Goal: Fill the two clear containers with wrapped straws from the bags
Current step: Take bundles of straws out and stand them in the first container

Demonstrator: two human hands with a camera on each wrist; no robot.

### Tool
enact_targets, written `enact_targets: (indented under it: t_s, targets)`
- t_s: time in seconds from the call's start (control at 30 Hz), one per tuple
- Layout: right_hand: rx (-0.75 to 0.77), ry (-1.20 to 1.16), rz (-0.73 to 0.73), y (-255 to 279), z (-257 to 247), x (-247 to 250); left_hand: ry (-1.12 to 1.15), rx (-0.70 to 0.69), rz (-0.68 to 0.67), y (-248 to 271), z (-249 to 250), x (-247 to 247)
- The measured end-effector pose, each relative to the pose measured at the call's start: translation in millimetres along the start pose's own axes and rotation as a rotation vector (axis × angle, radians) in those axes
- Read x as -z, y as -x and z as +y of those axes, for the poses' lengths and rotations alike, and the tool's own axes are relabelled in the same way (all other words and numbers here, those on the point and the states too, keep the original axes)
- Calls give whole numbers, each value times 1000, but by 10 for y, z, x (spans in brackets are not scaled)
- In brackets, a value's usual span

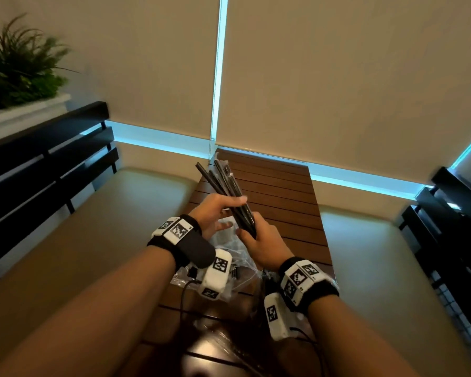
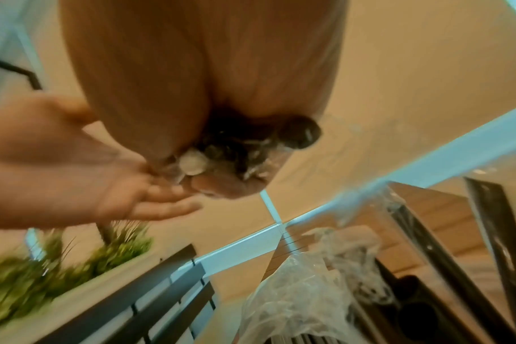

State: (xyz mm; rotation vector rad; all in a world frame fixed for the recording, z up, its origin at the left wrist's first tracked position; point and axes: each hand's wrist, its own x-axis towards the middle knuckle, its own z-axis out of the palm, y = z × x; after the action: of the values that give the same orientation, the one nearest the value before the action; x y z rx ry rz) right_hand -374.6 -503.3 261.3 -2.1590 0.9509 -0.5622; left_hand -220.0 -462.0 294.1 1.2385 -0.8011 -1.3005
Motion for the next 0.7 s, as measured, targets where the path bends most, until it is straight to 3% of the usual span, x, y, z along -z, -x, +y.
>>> enact_targets:
  t_s: [0.13, 0.27, 0.4, 0.57, 0.7]
  targets:
    - [84, 7, -51, 8, -197, -110, 262, -55, 304, -72, 79, -134]
    - [69, -6, -103, -2, -242, -82, 230, -131, 471, -120, 135, -280]
    - [-17, 65, -47, -50, -199, 12, 74, -317, 501, -4, 297, -420]
    - [-297, 127, -250, -90, -103, 102, -113, -565, 453, 161, 617, -536]
    - [-243, -104, -180, -163, -140, 62, -241, -662, 447, 202, 675, -624]
